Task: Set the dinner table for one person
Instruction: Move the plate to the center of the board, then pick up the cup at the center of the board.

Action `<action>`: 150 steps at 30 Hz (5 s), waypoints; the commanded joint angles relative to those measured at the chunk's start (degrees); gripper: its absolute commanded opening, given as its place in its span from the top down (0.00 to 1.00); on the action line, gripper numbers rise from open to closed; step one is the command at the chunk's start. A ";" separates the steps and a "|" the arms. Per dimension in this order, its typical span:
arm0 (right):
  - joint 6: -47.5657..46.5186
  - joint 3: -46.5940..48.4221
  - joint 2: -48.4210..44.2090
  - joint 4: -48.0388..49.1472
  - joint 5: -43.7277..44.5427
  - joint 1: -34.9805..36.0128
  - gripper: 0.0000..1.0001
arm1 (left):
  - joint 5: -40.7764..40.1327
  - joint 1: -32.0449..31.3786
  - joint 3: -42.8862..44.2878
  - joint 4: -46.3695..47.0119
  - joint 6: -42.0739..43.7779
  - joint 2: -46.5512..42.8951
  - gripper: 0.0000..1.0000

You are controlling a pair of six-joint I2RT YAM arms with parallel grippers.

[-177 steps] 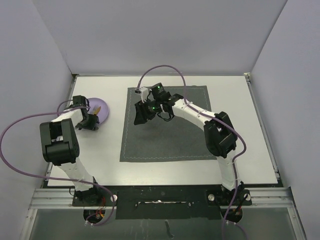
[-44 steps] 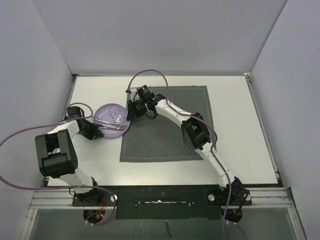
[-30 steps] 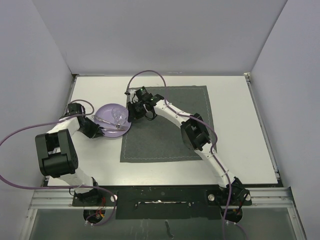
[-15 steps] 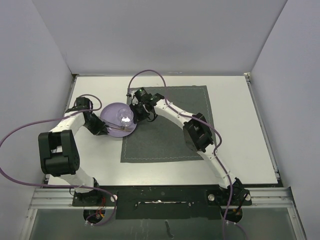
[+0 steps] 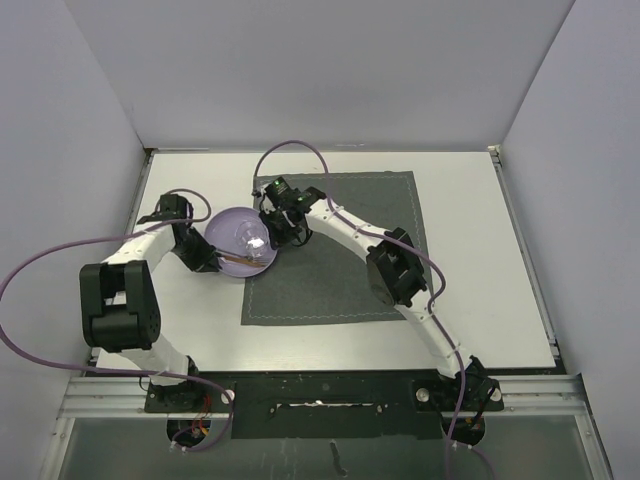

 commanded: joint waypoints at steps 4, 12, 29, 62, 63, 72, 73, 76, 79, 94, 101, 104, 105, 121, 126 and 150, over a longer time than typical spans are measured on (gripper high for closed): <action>-6.01 0.85 -5.97 -3.17 1.89 4.19 1.00 | 2.01 -4.51 4.11 4.75 1.03 1.14 1.00; -6.46 1.89 -6.98 -6.16 4.47 4.67 1.00 | 1.15 -8.21 6.26 4.59 1.00 3.88 1.00; -6.08 -3.92 -10.76 -3.52 4.17 4.41 0.78 | 1.26 -11.62 6.16 6.46 -0.44 6.41 1.00; -5.24 -9.98 -15.28 2.62 1.99 0.28 0.61 | 2.10 -12.12 3.78 8.97 -0.69 8.76 1.00; -5.35 -9.75 -15.32 2.49 1.86 0.08 0.61 | 2.07 -12.12 3.87 8.87 -0.61 8.82 1.00; -6.36 -7.16 -16.11 0.47 1.83 -0.45 0.59 | 1.78 -11.90 3.67 8.52 -0.36 8.75 1.00; -6.43 -7.16 -16.24 0.36 1.91 -0.43 0.58 | 1.70 -11.81 3.63 8.41 -0.34 8.67 1.00; -6.52 -7.16 -16.86 0.11 2.05 -0.42 0.58 | 1.70 -11.61 3.79 7.93 -0.17 8.37 1.00; -6.69 -4.97 -17.16 -0.50 2.47 -0.51 0.58 | 1.68 -11.43 3.81 7.56 0.00 7.86 1.00; -7.76 -5.65 -19.40 -2.10 4.56 -1.30 0.58 | 1.94 -10.85 2.75 7.17 0.19 6.29 1.00; -7.62 -8.91 -22.12 -1.92 4.64 -0.94 0.59 | 2.05 -10.88 2.57 7.44 0.19 6.82 1.00; -7.95 -10.73 -24.26 -2.21 4.97 0.45 0.59 | 2.09 -10.87 2.48 7.51 0.35 7.30 1.00; -8.38 -11.17 -25.03 -2.51 5.49 1.18 0.59 | 2.18 -10.84 2.48 7.60 0.37 7.49 1.00; -8.86 -23.72 -31.69 -4.47 12.62 9.19 0.56 | 3.11 -10.98 1.89 9.11 0.10 7.02 1.00; -8.45 -27.64 -31.90 -3.84 14.92 9.91 0.56 | 3.41 -10.98 2.19 8.91 0.19 6.48 1.00; -9.60 -24.90 -26.93 -2.06 19.27 14.04 0.59 | 3.62 -10.49 1.81 8.91 1.07 7.09 1.00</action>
